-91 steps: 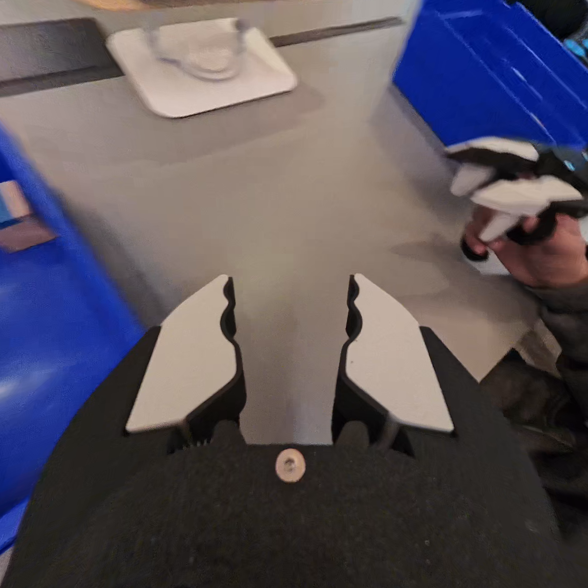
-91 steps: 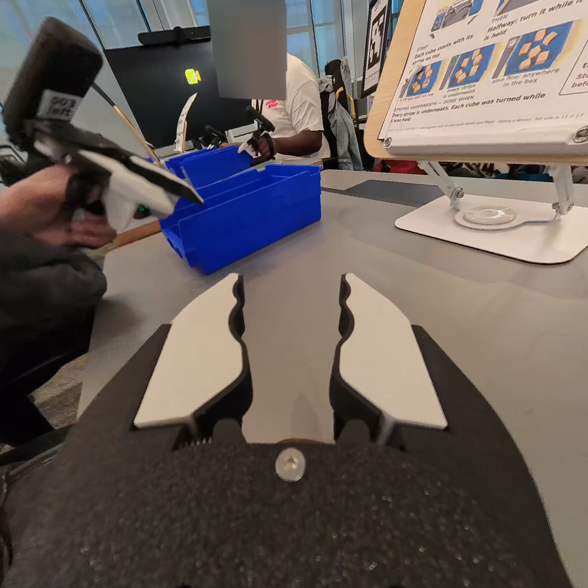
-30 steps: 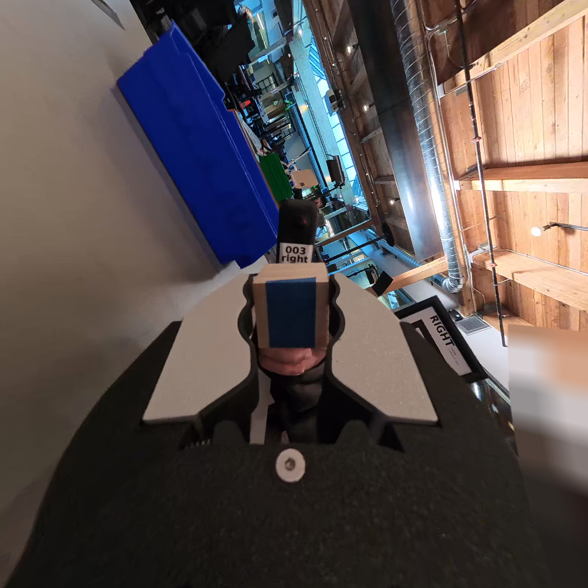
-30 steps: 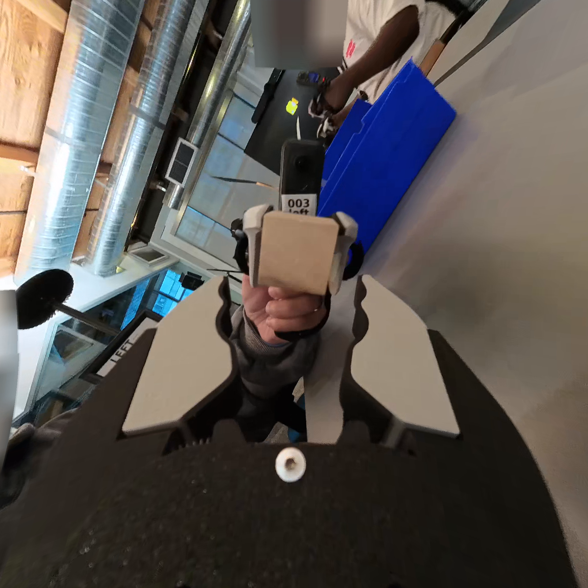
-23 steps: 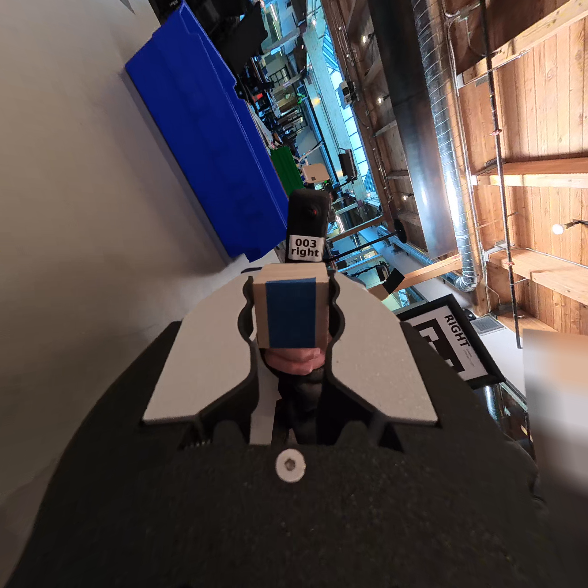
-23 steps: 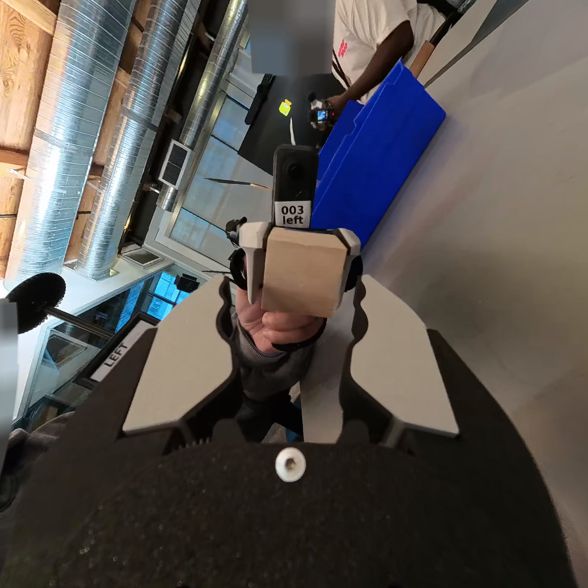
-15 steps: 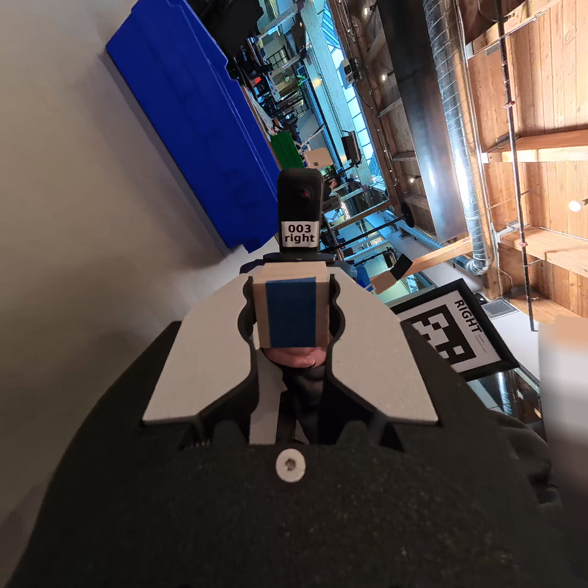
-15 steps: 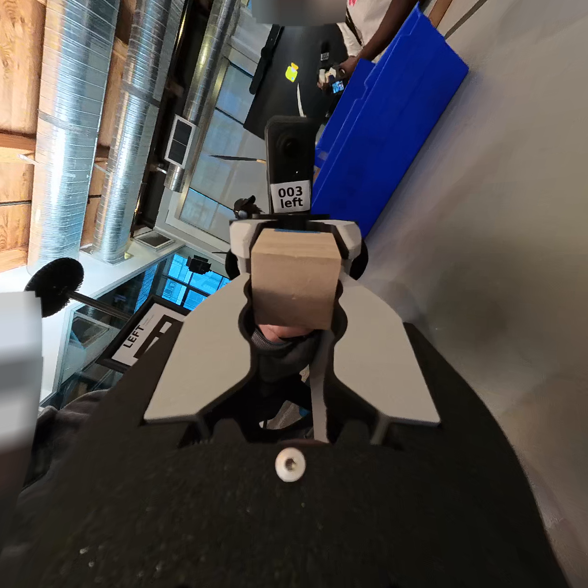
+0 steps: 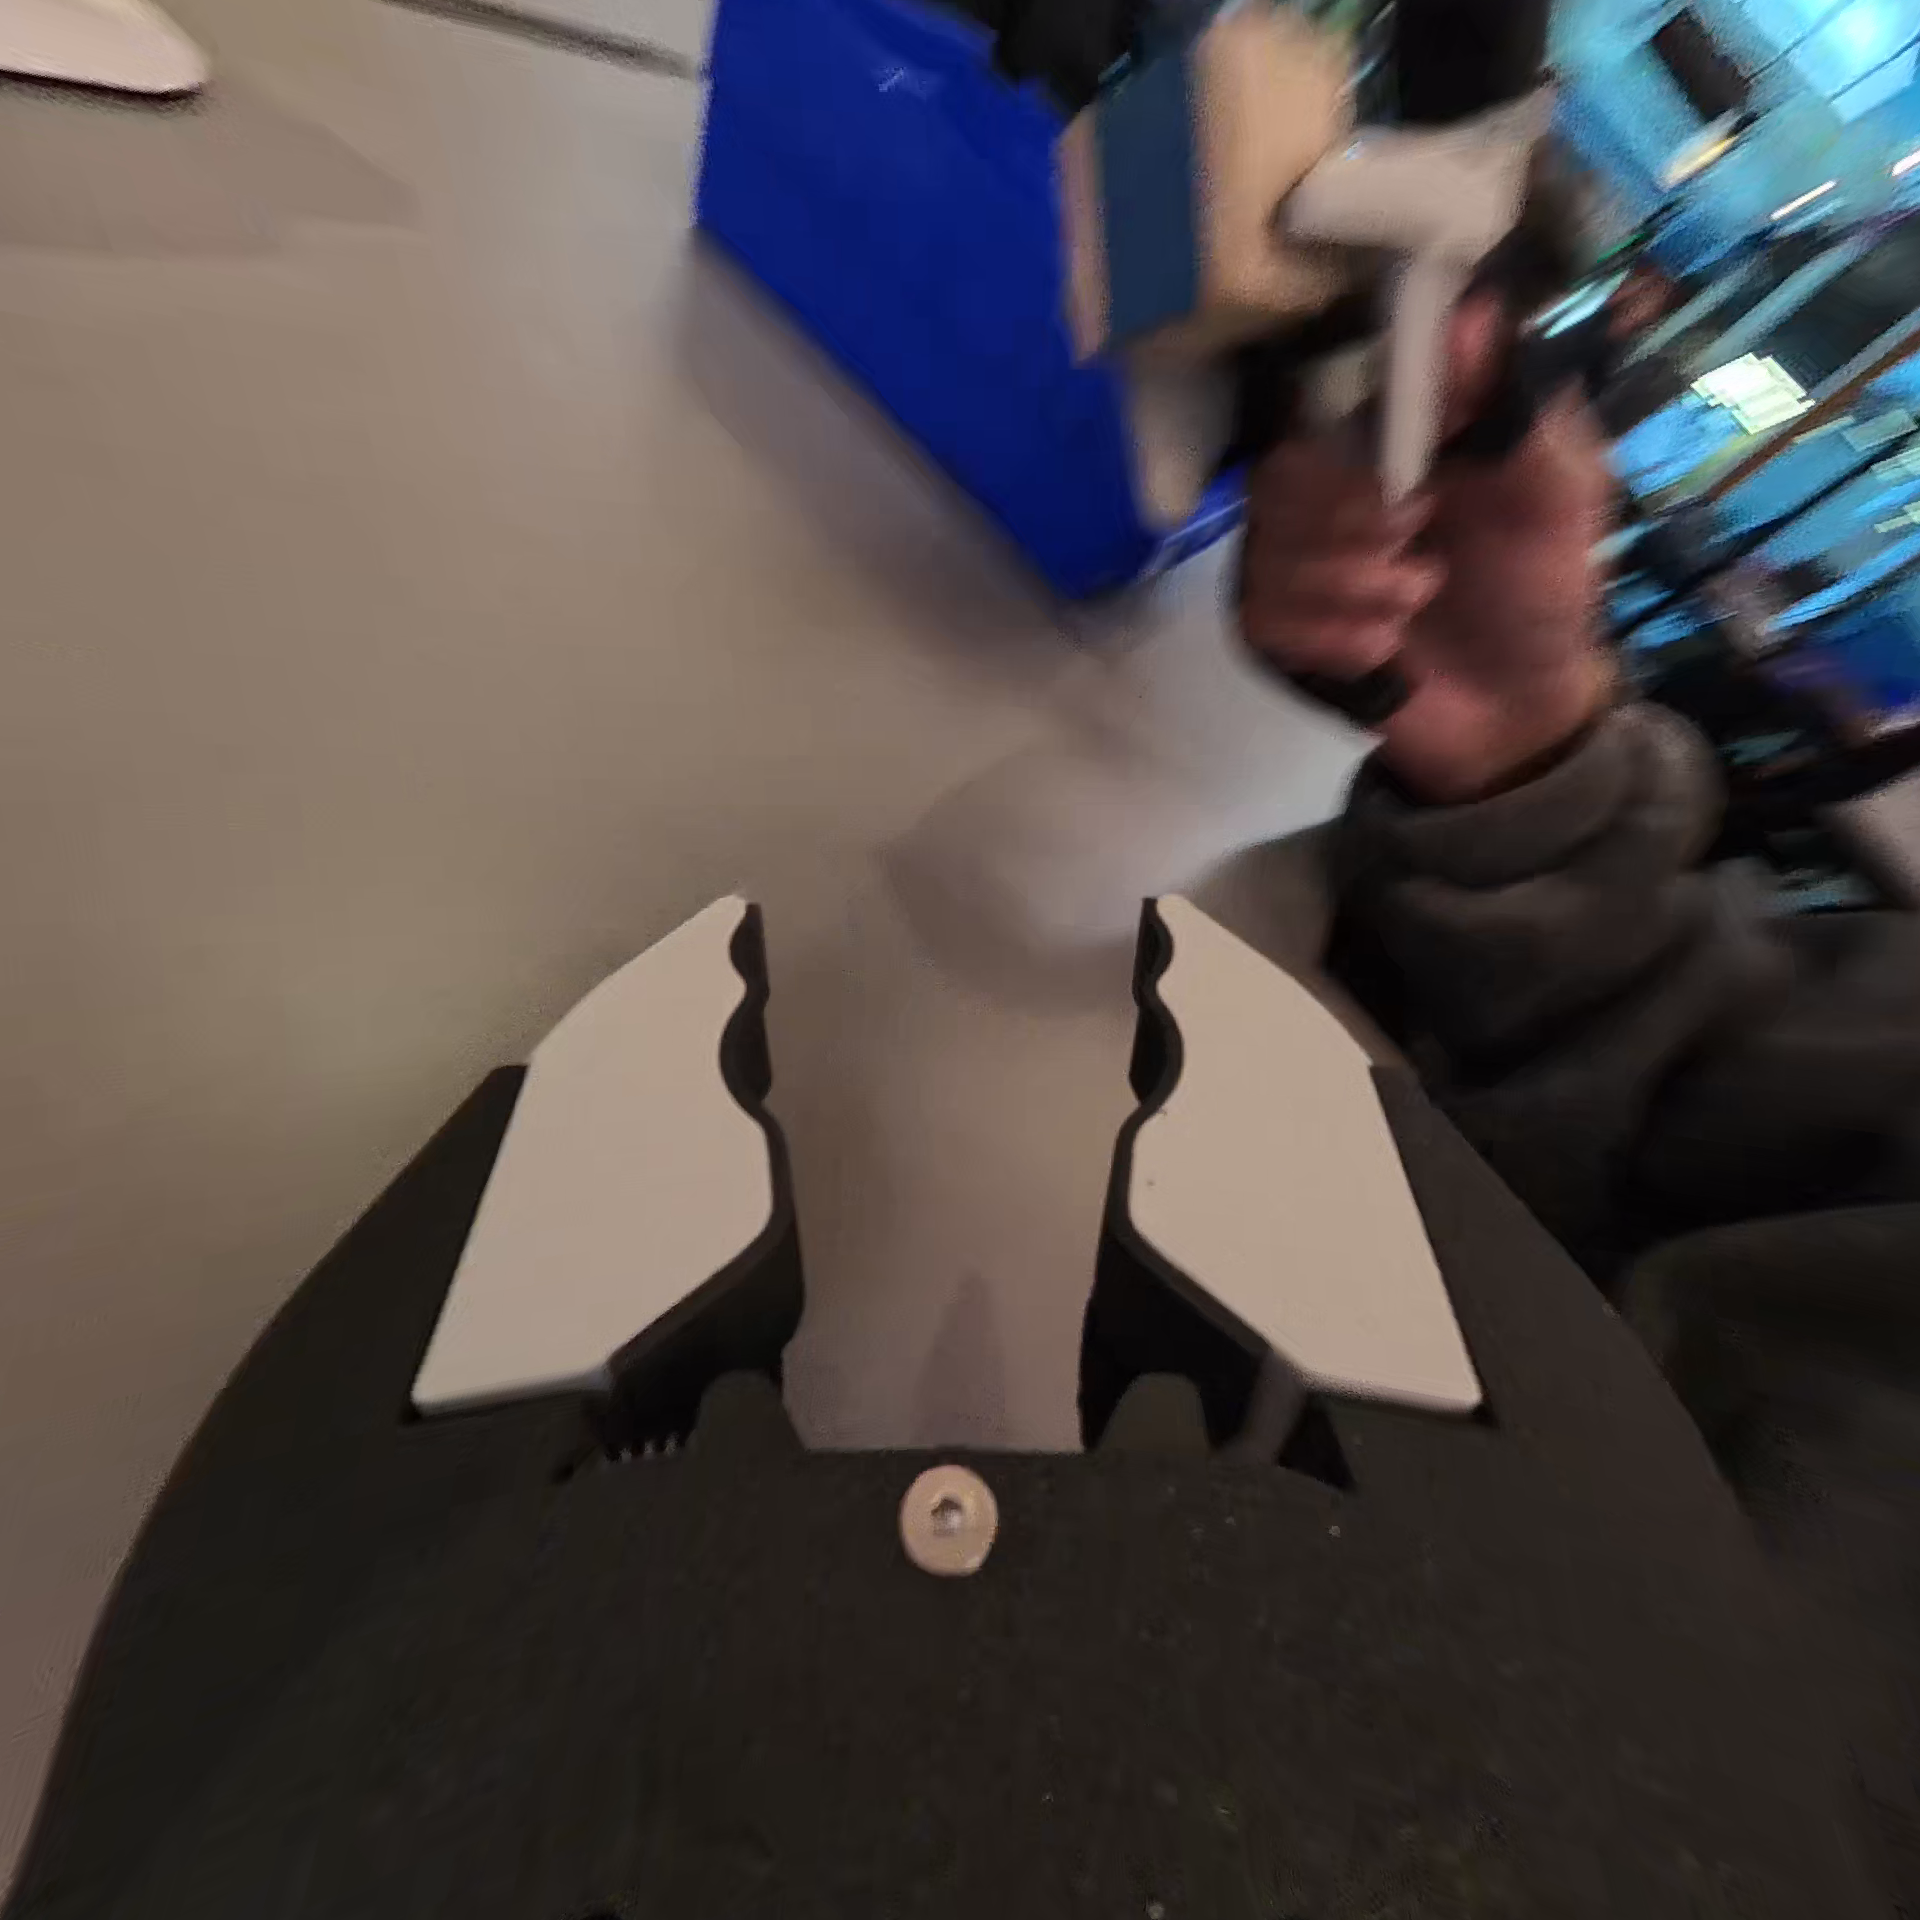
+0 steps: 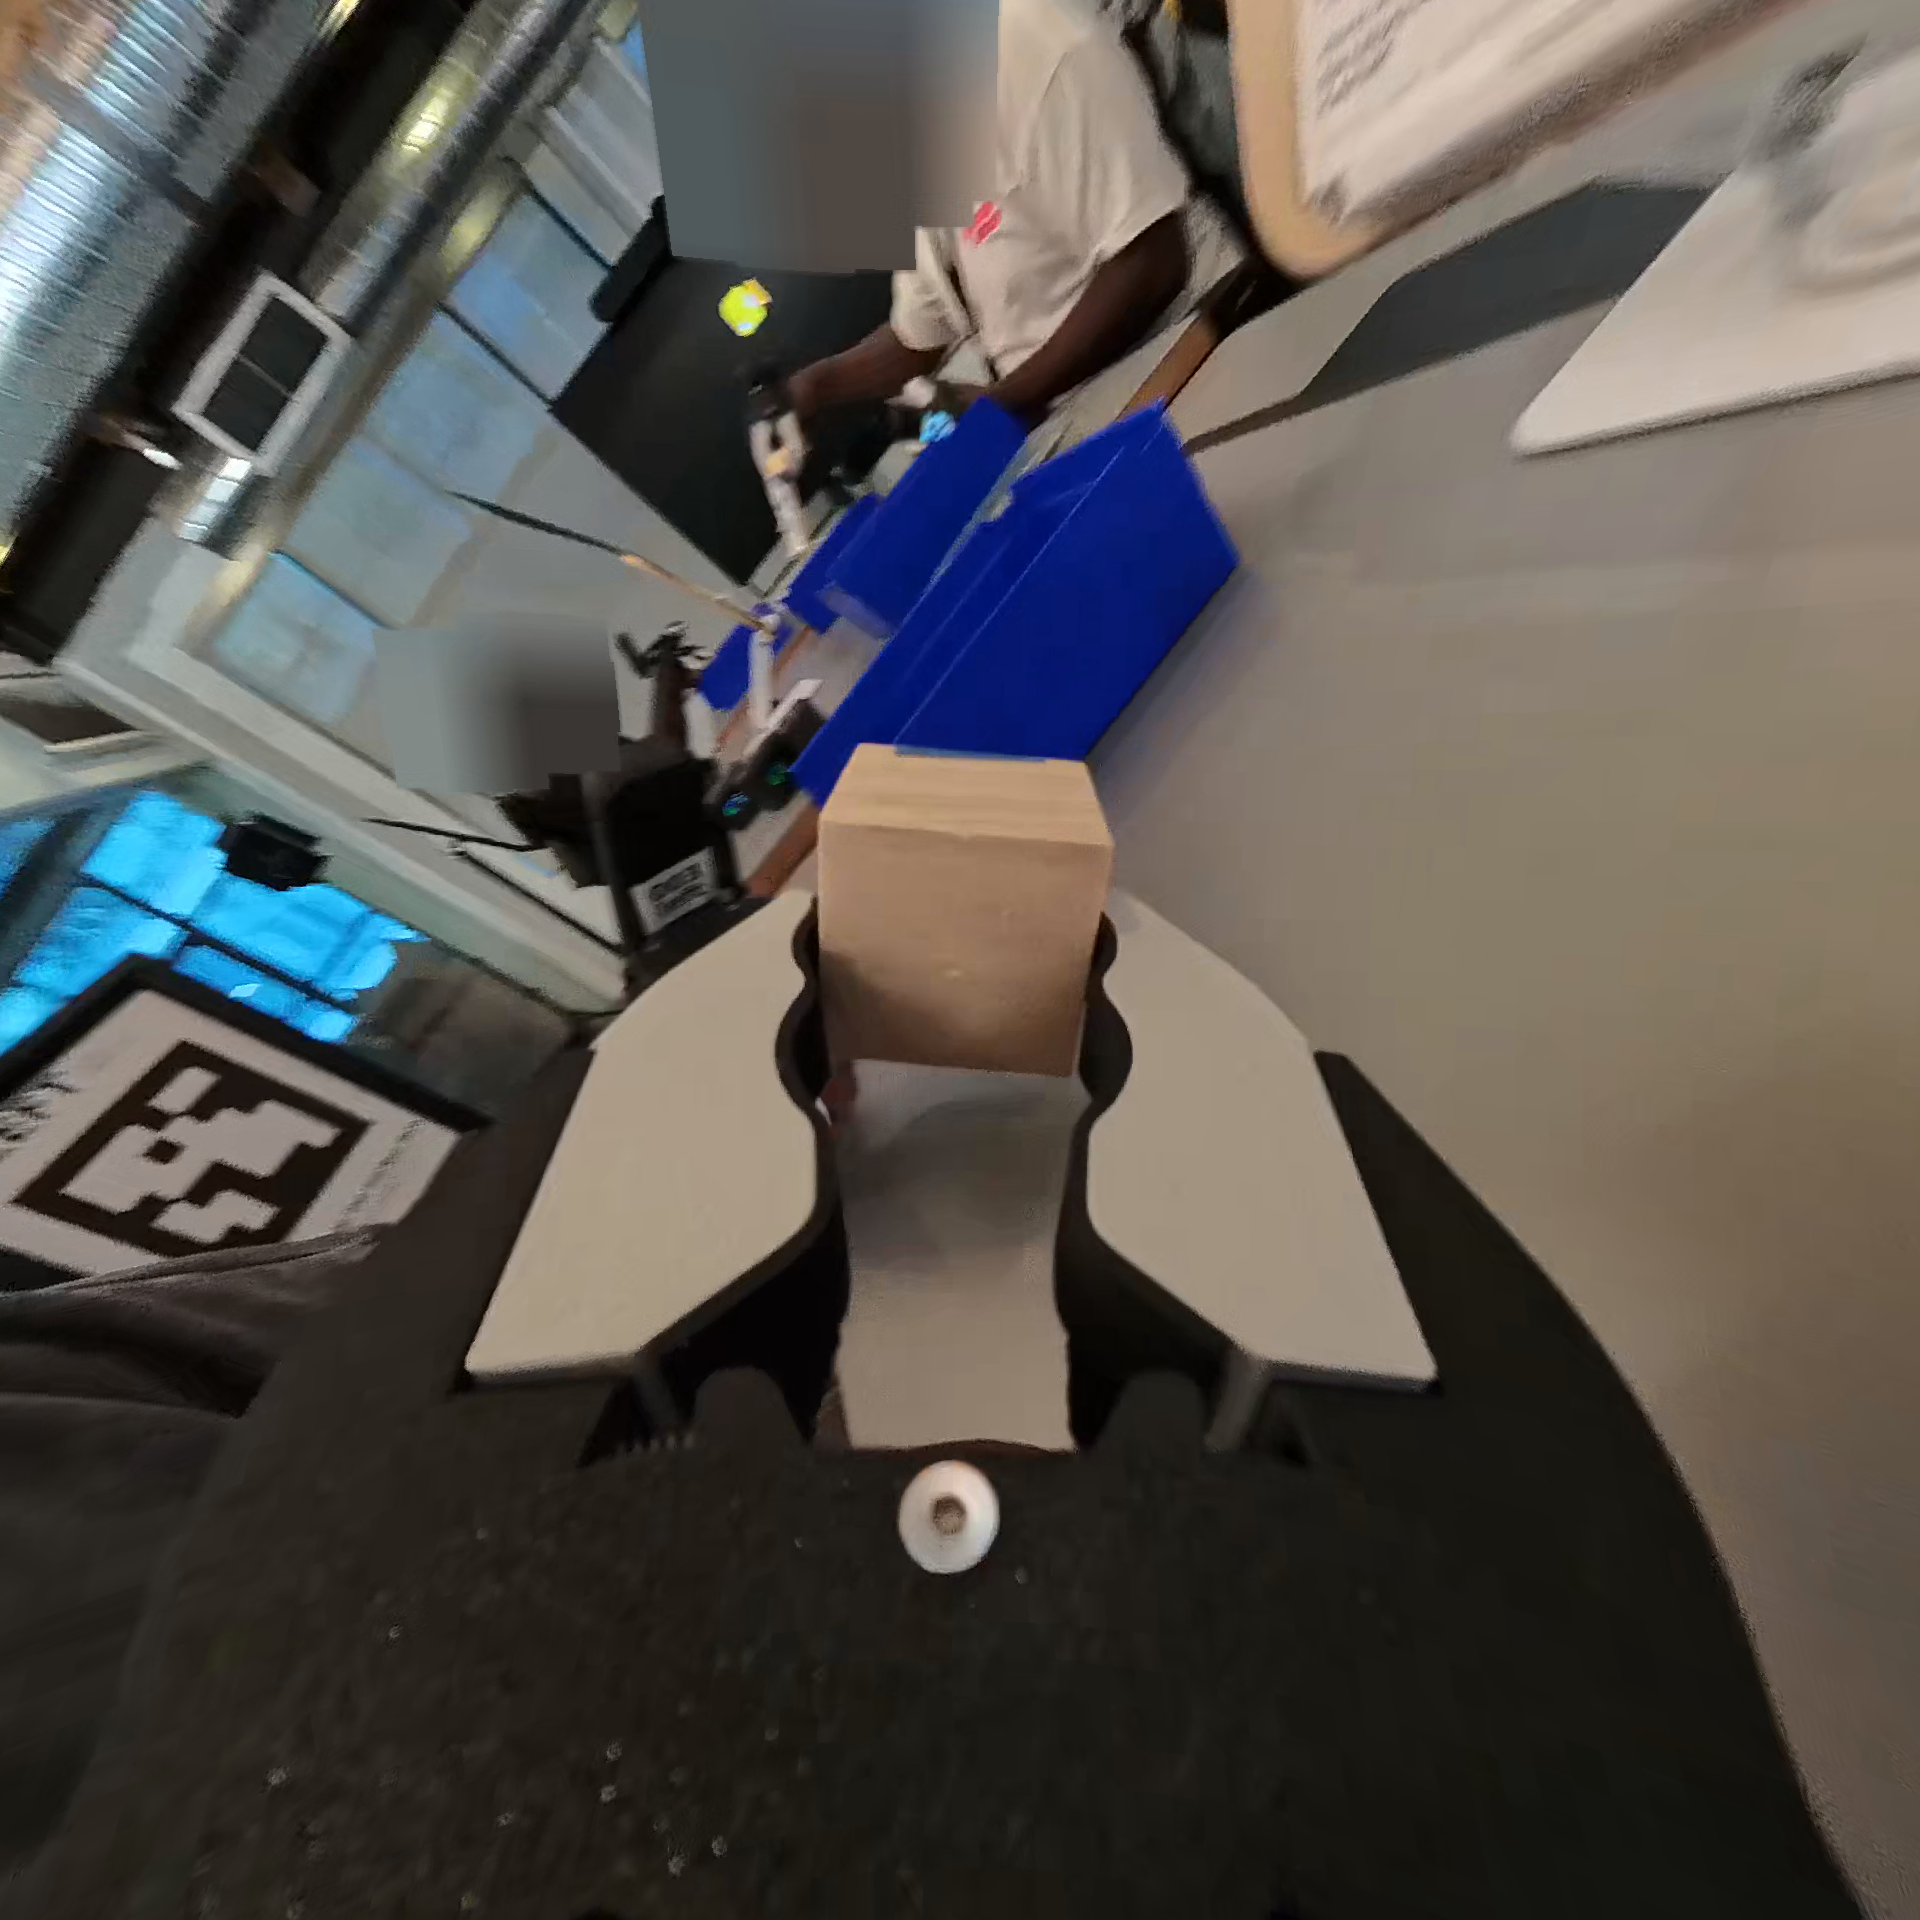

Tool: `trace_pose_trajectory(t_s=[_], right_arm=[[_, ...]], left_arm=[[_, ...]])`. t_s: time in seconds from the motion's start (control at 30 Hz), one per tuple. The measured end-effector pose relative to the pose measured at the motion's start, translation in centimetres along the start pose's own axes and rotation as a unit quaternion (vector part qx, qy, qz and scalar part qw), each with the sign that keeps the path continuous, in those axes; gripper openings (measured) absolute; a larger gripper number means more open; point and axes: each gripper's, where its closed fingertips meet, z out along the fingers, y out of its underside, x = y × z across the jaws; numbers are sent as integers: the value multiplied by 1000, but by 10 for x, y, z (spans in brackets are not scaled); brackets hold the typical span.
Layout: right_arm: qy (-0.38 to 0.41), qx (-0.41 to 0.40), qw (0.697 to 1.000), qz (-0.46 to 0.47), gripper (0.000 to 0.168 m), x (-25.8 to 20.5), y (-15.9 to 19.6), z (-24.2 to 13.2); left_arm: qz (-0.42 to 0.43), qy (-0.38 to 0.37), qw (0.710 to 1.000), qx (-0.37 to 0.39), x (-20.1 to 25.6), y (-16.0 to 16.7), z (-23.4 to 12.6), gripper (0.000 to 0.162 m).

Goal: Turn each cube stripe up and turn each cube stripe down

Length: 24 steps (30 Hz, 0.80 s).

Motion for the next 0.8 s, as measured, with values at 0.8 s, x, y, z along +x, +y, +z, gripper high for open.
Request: trace_pose_trajectory(t_s=[0.8], right_arm=[[573,-304,755,99,47,269,-69,-181]], left_arm=[[18,-7,997,-69,3,19,5,64]])
